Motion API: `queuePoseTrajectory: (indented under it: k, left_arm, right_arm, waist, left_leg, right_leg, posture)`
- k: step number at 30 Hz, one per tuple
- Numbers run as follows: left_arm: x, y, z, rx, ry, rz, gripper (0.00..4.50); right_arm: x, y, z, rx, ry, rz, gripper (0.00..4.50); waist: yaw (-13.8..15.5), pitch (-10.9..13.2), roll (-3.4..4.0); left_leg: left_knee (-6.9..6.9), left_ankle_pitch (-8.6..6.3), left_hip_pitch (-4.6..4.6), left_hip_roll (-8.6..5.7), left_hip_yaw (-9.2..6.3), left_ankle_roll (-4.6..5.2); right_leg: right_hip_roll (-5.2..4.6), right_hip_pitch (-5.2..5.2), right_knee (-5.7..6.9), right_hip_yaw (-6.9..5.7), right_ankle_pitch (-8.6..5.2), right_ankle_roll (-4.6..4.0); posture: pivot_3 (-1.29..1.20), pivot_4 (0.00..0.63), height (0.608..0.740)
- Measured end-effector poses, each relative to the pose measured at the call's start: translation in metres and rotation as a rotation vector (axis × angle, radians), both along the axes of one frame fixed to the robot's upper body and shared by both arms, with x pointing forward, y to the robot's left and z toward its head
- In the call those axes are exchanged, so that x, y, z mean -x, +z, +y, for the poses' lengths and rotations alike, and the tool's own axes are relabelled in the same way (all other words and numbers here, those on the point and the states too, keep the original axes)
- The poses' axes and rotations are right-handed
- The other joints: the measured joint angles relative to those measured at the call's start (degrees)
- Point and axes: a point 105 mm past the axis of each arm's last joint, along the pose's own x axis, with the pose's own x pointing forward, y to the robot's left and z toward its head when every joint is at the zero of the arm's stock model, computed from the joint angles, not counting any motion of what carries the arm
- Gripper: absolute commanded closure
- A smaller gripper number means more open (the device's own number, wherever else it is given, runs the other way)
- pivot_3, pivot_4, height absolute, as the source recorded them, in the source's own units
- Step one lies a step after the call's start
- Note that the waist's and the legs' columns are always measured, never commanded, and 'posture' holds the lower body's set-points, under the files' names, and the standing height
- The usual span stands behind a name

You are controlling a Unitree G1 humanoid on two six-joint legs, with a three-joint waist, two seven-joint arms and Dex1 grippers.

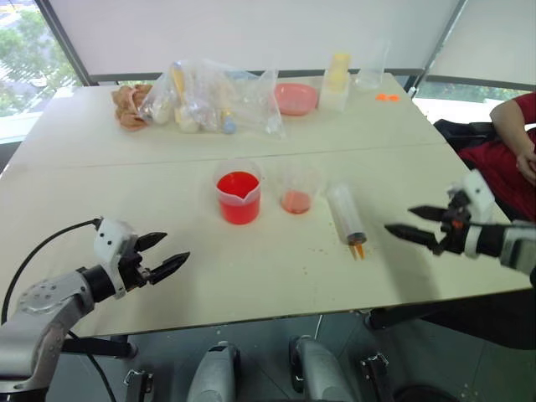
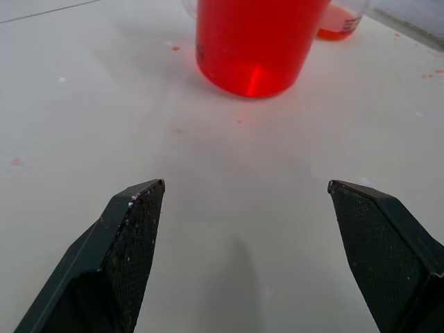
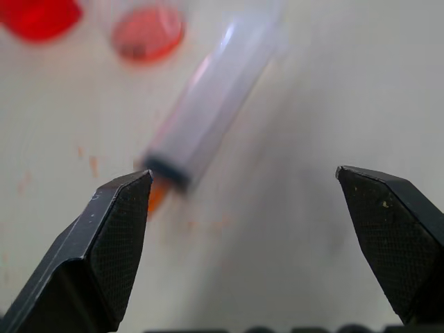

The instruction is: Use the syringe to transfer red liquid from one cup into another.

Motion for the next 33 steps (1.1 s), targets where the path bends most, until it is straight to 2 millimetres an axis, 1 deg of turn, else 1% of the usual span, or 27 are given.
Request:
queuePoseTrajectory:
  k: [2, 4, 8, 12, 15, 18, 20, 23, 24, 26, 27, 30, 31, 33]
  left_arm:
    - [0.0, 0.011, -0.002, -0.023, -0.039, -0.017, 0.53]
    - [-0.002, 0.024, -0.002, -0.032, -0.062, -0.046, 0.53]
    - [0.006, 0.03, -0.003, -0.056, -0.115, -0.018, 0.53]
    - [0.013, 0.047, -0.006, -0.008, -0.15, -0.014, 0.53]
    - [0.016, 0.055, -0.009, 0.011, -0.165, -0.019, 0.53]
    - [0.012, 0.069, -0.01, 0.045, -0.149, -0.081, 0.53]
    - [0.011, 0.071, -0.011, 0.038, -0.144, -0.095, 0.53]
    - [0.01, 0.068, -0.014, 0.03, -0.142, -0.1, 0.53]
    - [0.009, 0.067, -0.016, 0.031, -0.142, -0.1, 0.53]
    - [0.007, 0.065, -0.02, 0.038, -0.145, -0.105, 0.53]
    - [0.005, 0.066, -0.021, 0.034, -0.144, -0.115, 0.53]
    - [0.003, 0.061, -0.024, 0.024, -0.149, -0.12, 0.53]
    - [0.002, 0.06, -0.025, 0.024, -0.149, -0.119, 0.53]
    - [0.001, 0.058, -0.026, 0.025, -0.149, -0.116, 0.53]
  right_arm:
    - [-0.009, 0.01, 0.008, 0.016, 0.015, 0.033, 0.07]
    - [-0.018, 0.012, 0.021, 0.013, 0.041, 0.112, 0.07]
    - [-0.039, 0.002, 0.048, -0.006, 0.066, 0.276, 0.07]
    - [-0.059, -0.005, 0.062, 0.023, 0.061, 0.368, 0.07]
    - [-0.067, -0.01, 0.063, 0.029, 0.044, 0.408, 0.07]
    - [-0.078, -0.027, 0.06, 0.05, -0.005, 0.461, 0.07]
    - [-0.08, -0.044, 0.06, 0.053, -0.027, 0.518, 0.07]
    - [-0.086, -0.047, 0.058, 0.056, -0.045, 0.523, 0.07]
    - [-0.088, -0.048, 0.059, 0.057, -0.05, 0.524, 0.31]
    - [-0.093, -0.052, 0.059, 0.087, -0.066, 0.519, 0.92]
    - [-0.095, -0.055, 0.058, 0.104, -0.077, 0.515, 1.51]
    - [-0.099, -0.061, 0.056, 0.133, -0.098, 0.503, 2.96]
    - [-0.1, -0.061, 0.057, 0.129, -0.097, 0.502, 3.09]
    - [-0.1, -0.061, 0.058, 0.118, -0.095, 0.504, 3.09]
  waist:
    - [0.1, 0.0, 0.0]
    - [0.1, 0.0, 0.01]
    - [-0.2, 0.0, 0.01]
    - [0.2, 0.0, 0.03]
    - [0.5, 0.0, 0.03]
    - [0.2, 0.0, 0.01]
    - [0.0, 0.0, 0.02]
    - [-0.2, 0.0, -0.02]
    - [-0.2, 0.0, -0.04]
    - [-0.2, -0.1, -0.14]
    - [-0.3, -0.2, -0.24]
    - [-0.9, -0.2, -0.3]
    - [-1.1, -0.2, -0.32]
    - [-1.4, -0.2, -0.34]
  left_leg:
    - [-0.02, 0.0, -0.06, 0.0, 0.0, 0.0]
    - [0.0, 0.01, -0.35, 0.0, -0.03, 0.01]
    - [0.04, 0.01, -0.73, -0.01, 0.02, 0.02]
    - [0.01, 0.01, -0.87, -0.02, 0.01, 0.02]
    - [0.02, 0.01, -0.89, -0.04, -0.01, 0.02]
    - [0.08, 0.01, -0.85, -0.04, 0.0, 0.02]
    - [0.06, 0.01, -0.8, -0.04, 0.01, 0.02]
    - [0.06, 0.01, -0.71, -0.03, 0.0, 0.02]
    - [0.06, 0.01, -0.61, -0.02, 0.0, 0.02]
    - [0.06, 0.01, -0.35, -0.02, -0.01, 0.02]
    - [0.07, 0.01, -0.27, -0.02, -0.01, 0.02]
    - [0.03, 0.01, 0.19, -0.02, -0.01, 0.02]
    - [0.02, 0.01, 0.21, -0.02, -0.03, 0.02]
    - [0.01, 0.01, 0.22, -0.01, -0.05, 0.02]
  right_leg:
    - [-0.02, -0.07, 0.0, 0.0, 0.02, -0.05]
    - [-0.02, -0.31, 0.0, -0.02, 0.08, -0.14]
    - [-0.02, -0.65, 0.03, 0.0, 0.16, -0.21]
    - [0.0, -0.83, 0.13, -0.02, 0.16, -0.17]
    - [-0.01, -0.8, 0.12, -0.03, 0.15, -0.16]
    - [0.01, -0.76, 0.14, -0.02, 0.17, -0.16]
    - [0.02, -0.74, 0.18, -0.02, 0.17, -0.15]
    - [0.06, -0.67, 0.21, -0.02, 0.2, -0.11]
    - [0.06, -0.55, 0.21, -0.02, 0.19, -0.13]
    - [0.06, -0.3, 0.21, -0.02, 0.17, -0.17]
    - [0.07, -0.22, 0.21, -0.02, 0.17, -0.18]
    - [0.06, 0.22, 0.18, -0.02, 0.15, -0.19]
    - [0.06, 0.24, 0.18, -0.02, 0.15, -0.19]
    - [0.07, 0.25, 0.19, -0.02, 0.15, -0.19]
  posture:
    - [0.0, 0.15, 0.74]
    - [0.0, 0.15, 0.74]
    - [0.0, 0.15, 0.74]
    - [0.0, 0.15, 0.74]
    - [0.0, 0.15, 0.74]
    - [0.0, 0.15, 0.74]
    - [0.0, 0.15, 0.74]
    - [0.0, 0.15, 0.74]
    - [0.0, 0.15, 0.74]
    - [0.0, 0.15, 0.74]
    - [0.0, 0.15, 0.74]
    - [0.0, 0.15, 0.74]
    - [0.0, 0.15, 0.74]
    - [0.0, 0.15, 0.74]
